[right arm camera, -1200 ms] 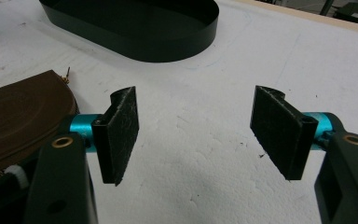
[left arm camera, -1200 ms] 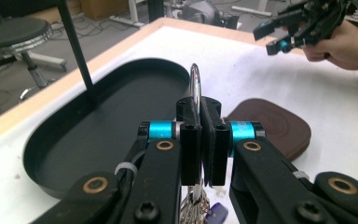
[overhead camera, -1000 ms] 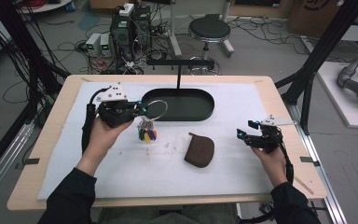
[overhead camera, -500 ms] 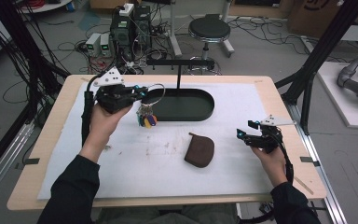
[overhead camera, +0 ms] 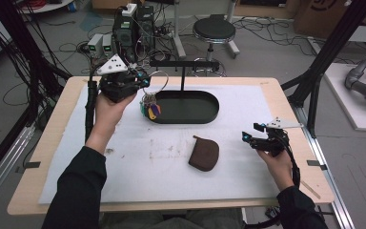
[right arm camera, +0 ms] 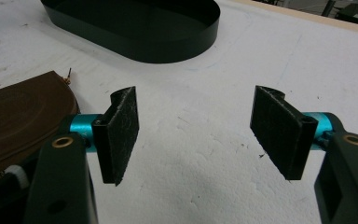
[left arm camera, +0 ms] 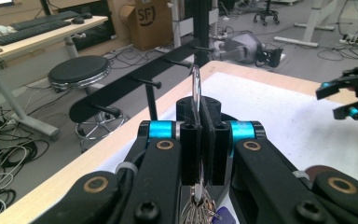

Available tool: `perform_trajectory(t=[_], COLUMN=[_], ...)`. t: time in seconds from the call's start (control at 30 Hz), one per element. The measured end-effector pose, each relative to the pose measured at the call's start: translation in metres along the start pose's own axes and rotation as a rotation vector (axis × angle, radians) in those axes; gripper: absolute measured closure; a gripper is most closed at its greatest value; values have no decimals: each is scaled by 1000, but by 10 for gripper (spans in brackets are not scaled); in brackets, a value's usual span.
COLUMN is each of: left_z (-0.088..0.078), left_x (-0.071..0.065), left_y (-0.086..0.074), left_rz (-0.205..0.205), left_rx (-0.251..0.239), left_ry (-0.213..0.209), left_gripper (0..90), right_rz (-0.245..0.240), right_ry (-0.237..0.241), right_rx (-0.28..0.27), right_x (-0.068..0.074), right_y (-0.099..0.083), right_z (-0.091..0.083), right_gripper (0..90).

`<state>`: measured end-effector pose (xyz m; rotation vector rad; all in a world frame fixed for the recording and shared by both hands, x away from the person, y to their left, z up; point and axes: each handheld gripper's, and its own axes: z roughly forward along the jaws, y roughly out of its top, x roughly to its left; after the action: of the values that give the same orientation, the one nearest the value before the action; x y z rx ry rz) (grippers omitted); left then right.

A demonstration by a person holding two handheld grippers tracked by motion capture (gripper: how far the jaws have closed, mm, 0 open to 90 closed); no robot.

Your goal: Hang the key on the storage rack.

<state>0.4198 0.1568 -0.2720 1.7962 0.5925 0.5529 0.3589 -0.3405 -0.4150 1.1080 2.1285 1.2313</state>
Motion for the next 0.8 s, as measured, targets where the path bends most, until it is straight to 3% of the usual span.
perform_trajectory(t=[0.6,0.8], left_z=[36,44], left_x=[31,39], left_y=[-16,-23], left_rz=[-86,-95], left_rx=[26,30], left_ry=[72,93], left_gripper=[865,864], right_rz=[2,2], right_ry=[4,3], right_rx=[-1,-1], right_x=[-1,0], right_y=[0,0], right_z=[1,1], right_gripper=[331,331])
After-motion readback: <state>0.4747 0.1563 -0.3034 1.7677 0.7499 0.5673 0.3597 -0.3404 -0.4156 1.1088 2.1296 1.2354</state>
